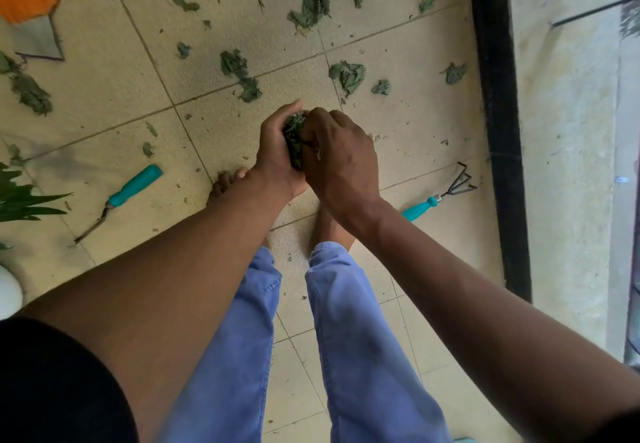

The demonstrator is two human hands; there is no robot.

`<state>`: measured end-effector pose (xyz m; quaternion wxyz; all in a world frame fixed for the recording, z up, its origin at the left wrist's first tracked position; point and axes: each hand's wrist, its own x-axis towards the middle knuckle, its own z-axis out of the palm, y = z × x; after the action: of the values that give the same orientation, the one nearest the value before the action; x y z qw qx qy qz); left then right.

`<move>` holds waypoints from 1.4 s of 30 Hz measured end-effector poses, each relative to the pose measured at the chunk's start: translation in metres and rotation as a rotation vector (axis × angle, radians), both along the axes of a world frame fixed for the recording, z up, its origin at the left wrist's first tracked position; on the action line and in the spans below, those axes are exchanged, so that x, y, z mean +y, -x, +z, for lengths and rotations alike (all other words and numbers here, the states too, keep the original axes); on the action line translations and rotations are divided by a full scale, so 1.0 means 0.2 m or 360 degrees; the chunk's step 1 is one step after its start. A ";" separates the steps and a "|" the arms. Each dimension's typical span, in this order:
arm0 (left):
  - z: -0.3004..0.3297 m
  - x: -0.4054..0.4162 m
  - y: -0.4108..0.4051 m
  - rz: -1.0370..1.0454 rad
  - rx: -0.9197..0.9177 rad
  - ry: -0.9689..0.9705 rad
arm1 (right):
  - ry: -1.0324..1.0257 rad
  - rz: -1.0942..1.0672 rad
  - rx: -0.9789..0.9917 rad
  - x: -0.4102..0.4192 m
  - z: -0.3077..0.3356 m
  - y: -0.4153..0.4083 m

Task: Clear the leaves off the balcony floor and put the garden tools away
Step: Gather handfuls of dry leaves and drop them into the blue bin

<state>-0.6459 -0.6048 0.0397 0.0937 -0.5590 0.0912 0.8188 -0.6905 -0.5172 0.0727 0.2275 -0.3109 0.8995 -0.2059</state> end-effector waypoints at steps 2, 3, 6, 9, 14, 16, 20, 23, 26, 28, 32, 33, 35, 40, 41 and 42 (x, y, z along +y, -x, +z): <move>0.00 -0.01 0.01 -0.0031 0.0051 -0.0059 | -0.0154 0.0012 0.0122 0.00 0.00 -0.01; 0.00 -0.01 0.01 -0.0041 0.0064 -0.0075 | -0.0203 0.0009 0.0158 0.00 -0.01 -0.01; 0.00 -0.02 0.02 -0.0092 0.0041 -0.0045 | -0.0193 0.0020 0.0153 0.00 0.00 -0.02; -0.01 -0.02 0.03 -0.0037 0.0055 -0.0037 | -0.0098 0.0075 0.0058 0.02 0.01 -0.03; -0.12 -0.03 0.05 0.0112 0.0036 -0.0040 | 0.0096 0.0022 -0.0022 0.07 0.02 -0.02; -0.20 -0.04 0.04 0.0229 0.0002 -0.0113 | 0.0116 -0.0103 -0.0017 0.10 -0.04 0.04; -0.33 -0.08 0.02 0.0275 -0.0058 -0.0166 | -0.0447 -0.0209 -0.0036 0.16 -0.36 0.23; -0.37 -0.10 0.00 0.0250 -0.0026 -0.0180 | -0.0840 -0.0128 -0.0087 0.19 -0.57 0.34; -0.39 -0.12 -0.02 0.0198 -0.0012 -0.0191 | -0.0845 -0.0163 -0.0029 0.20 -0.68 0.45; -0.40 -0.13 -0.02 0.0143 -0.0011 -0.0195 | -0.0838 -0.0154 -0.0027 0.19 -0.70 0.52; -0.41 -0.16 0.00 0.0089 -0.0071 -0.0192 | -0.0552 -0.0202 -0.0167 0.17 -0.73 0.56; -0.41 -0.17 0.01 0.0081 -0.0085 -0.0191 | -0.0447 -0.0224 -0.0198 0.15 -0.74 0.56; -0.41 -0.18 0.02 0.0069 -0.0094 -0.0190 | -0.0306 -0.0224 -0.0224 0.12 -0.74 0.57; -0.42 -0.20 0.05 0.0049 -0.0109 -0.0172 | -0.0413 -0.0086 -0.0059 0.00 -0.74 0.59; -0.43 -0.21 0.05 0.0046 -0.0107 -0.0168 | -0.0492 -0.0024 0.0014 -0.02 -0.73 0.60; -0.43 -0.21 0.05 0.0039 -0.0104 -0.0163 | -0.0547 0.0056 0.0069 -0.03 -0.72 0.60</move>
<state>-0.6551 -0.6460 -0.0463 0.1149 -0.5809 0.0393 0.8048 -0.8108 -0.5233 -0.0709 0.2615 -0.2874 0.9206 -0.0382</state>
